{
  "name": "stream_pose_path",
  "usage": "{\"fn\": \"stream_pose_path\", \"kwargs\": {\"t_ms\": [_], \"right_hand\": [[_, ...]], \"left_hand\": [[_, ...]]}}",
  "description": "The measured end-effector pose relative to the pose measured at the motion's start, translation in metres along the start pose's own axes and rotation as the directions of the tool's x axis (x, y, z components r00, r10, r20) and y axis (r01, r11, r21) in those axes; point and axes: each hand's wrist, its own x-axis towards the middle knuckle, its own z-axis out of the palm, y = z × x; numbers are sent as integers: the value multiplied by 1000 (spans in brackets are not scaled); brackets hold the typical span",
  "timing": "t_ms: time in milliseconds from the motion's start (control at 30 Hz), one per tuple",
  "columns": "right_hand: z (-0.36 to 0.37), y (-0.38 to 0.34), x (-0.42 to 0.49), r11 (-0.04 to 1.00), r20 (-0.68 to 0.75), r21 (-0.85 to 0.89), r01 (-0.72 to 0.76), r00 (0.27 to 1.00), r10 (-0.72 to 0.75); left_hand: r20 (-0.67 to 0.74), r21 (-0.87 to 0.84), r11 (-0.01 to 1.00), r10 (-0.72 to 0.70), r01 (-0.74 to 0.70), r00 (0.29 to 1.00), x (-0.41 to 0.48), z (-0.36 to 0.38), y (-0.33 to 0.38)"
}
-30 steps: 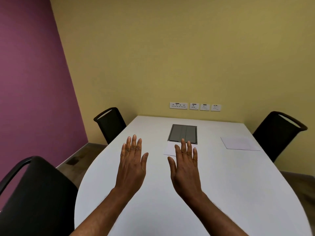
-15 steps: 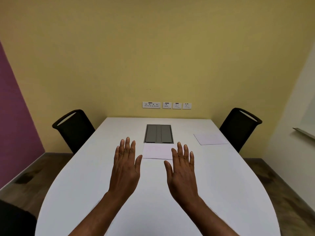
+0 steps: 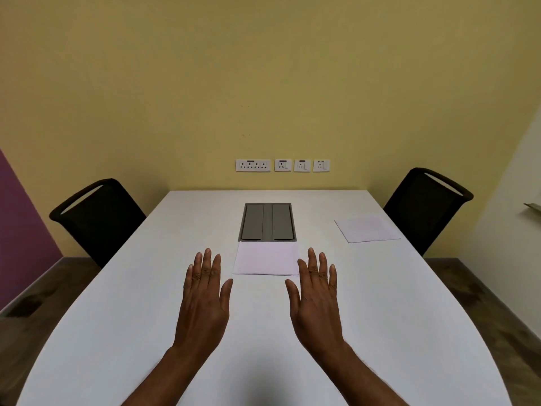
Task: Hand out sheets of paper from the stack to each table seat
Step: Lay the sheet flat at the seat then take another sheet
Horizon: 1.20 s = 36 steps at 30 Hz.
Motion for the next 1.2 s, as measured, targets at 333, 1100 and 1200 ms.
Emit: {"fn": "stream_pose_path", "kwargs": {"t_ms": [333, 1100, 1200], "right_hand": [[97, 36, 24, 999, 65, 3, -45, 997, 45], [331, 162, 53, 898, 307, 6, -441, 855, 418], [357, 178, 59, 844, 314, 42, -534, 809, 497]], "left_hand": [[78, -52, 999, -5, 9, 997, 35, 102, -55], [343, -84, 970, -185, 226, 921, 36, 346, -183], [390, -77, 946, -261, 314, 883, 35, 375, -194]]}}
